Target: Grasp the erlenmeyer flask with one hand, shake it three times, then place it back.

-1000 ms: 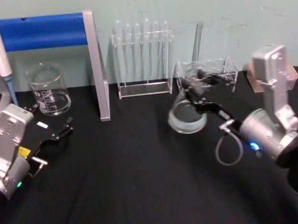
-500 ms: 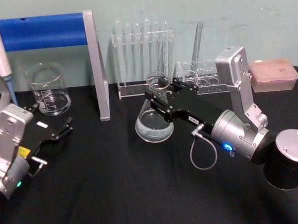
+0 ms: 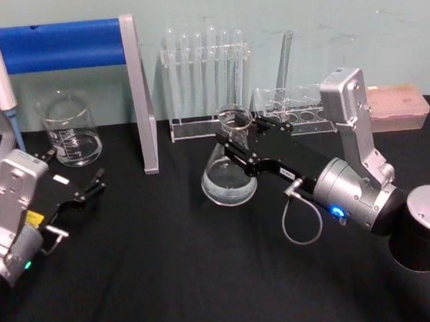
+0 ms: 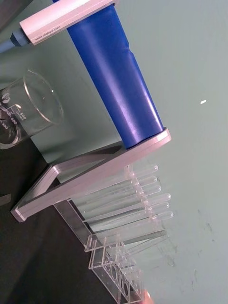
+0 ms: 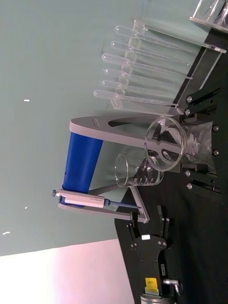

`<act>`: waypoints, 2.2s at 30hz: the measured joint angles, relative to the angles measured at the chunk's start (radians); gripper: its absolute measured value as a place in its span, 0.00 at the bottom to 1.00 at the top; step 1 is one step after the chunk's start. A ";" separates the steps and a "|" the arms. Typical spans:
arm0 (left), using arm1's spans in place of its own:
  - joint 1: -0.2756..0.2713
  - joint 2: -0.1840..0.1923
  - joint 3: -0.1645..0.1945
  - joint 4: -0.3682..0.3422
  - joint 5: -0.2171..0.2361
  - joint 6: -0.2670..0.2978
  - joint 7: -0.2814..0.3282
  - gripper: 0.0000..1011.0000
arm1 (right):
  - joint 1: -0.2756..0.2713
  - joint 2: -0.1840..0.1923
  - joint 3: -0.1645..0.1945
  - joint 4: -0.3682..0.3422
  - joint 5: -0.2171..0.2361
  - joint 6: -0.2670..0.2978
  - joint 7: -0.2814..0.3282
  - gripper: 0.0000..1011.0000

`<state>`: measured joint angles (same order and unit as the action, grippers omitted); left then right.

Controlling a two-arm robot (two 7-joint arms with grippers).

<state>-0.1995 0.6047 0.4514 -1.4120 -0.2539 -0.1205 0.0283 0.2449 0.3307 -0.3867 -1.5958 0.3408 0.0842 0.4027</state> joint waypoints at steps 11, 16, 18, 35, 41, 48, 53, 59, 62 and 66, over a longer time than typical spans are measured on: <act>0.000 0.000 0.000 0.000 0.000 0.000 0.000 0.99 | 0.003 0.038 -0.015 0.036 0.041 -0.041 0.056 0.45; 0.000 0.000 0.000 0.000 0.000 0.000 0.000 0.99 | 0.003 0.053 -0.026 0.048 0.050 -0.052 0.074 0.45; 0.000 0.000 0.000 0.000 0.000 0.000 0.000 0.99 | 0.004 0.060 -0.032 0.055 0.054 -0.056 0.083 0.45; 0.000 0.000 0.000 0.000 0.000 0.000 0.000 0.99 | 0.017 0.093 -0.078 0.113 0.081 -0.085 0.145 0.45; 0.000 0.000 0.000 0.000 0.000 0.000 0.000 0.99 | 0.025 0.098 -0.093 0.126 0.081 -0.090 0.153 0.45; 0.000 0.000 0.000 0.000 0.000 0.000 0.000 0.99 | 0.032 0.102 -0.105 0.140 0.080 -0.095 0.163 0.45; 0.000 0.000 0.000 0.000 0.000 0.000 0.000 0.99 | 0.034 0.104 -0.111 0.147 0.080 -0.098 0.168 0.45; 0.000 0.000 0.000 0.000 0.000 0.000 0.000 0.99 | 0.034 0.106 -0.114 0.152 0.081 -0.104 0.169 0.45; 0.000 0.000 0.000 0.000 0.000 0.000 0.000 0.99 | 0.034 0.106 -0.114 0.154 0.081 -0.109 0.170 0.45; 0.000 0.000 0.000 0.000 0.000 0.000 0.000 0.99 | 0.032 0.106 -0.115 0.155 0.081 -0.111 0.170 0.45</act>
<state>-0.1995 0.6047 0.4514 -1.4119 -0.2539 -0.1205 0.0283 0.2770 0.4369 -0.5014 -1.4407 0.4223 -0.0271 0.5727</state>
